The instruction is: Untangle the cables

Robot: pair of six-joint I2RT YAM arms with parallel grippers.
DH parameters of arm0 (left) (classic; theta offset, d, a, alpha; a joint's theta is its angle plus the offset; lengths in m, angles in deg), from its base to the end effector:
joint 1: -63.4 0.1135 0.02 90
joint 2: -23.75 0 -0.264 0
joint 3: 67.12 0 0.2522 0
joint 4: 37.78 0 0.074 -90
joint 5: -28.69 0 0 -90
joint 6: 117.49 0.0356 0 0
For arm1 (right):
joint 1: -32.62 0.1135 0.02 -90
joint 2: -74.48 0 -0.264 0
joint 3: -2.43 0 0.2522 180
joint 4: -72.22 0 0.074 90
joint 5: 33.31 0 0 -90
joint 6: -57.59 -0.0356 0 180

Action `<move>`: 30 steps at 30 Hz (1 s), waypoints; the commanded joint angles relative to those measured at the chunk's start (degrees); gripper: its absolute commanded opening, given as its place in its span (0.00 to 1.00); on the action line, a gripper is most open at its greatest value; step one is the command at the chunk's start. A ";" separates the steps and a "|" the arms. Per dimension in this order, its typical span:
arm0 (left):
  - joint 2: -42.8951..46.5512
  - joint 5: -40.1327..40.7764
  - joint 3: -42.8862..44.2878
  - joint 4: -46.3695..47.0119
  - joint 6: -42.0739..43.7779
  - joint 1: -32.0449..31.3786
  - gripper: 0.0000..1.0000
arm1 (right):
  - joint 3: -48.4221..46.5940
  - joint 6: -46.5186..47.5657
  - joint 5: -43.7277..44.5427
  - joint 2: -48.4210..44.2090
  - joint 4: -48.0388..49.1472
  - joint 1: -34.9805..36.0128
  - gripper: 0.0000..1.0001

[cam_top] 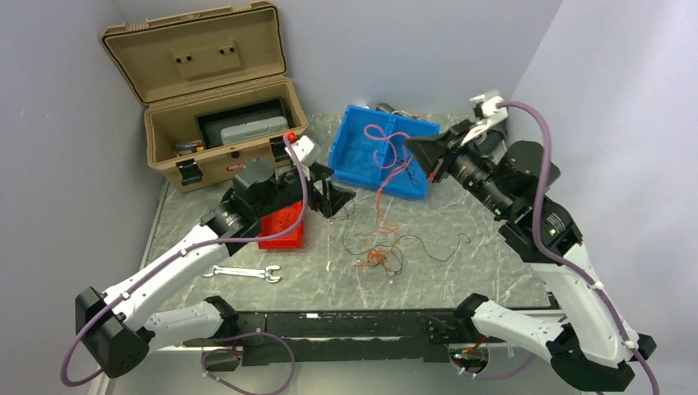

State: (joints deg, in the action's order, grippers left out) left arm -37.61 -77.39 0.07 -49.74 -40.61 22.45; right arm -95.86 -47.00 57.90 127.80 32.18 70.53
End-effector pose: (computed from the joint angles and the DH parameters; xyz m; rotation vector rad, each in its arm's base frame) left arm 0.1838 -0.1726 0.3593 0.6362 1.6446 -0.9344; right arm 0.1187 0.0915 0.5129 -0.2914 1.4993 0.7218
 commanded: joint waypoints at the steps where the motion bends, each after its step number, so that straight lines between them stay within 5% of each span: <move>1: -1.33 -3.67 6.44 1.03 1.51 -0.15 0.91 | 1.33 -2.28 -12.93 -0.21 6.38 0.00 0.00; 13: -3.92 -9.52 12.36 8.45 -3.22 0.83 0.93 | 5.29 -3.96 -20.85 1.58 9.42 -0.01 0.00; 30: -2.80 -17.38 12.28 16.53 -3.82 1.31 0.93 | 9.00 -3.76 -19.07 2.39 9.64 0.05 0.00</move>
State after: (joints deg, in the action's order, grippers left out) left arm -40.80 -91.37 10.30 -38.61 -43.43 23.55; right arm -87.14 -50.04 40.02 130.05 38.49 70.53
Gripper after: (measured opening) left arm 0.967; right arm 0.010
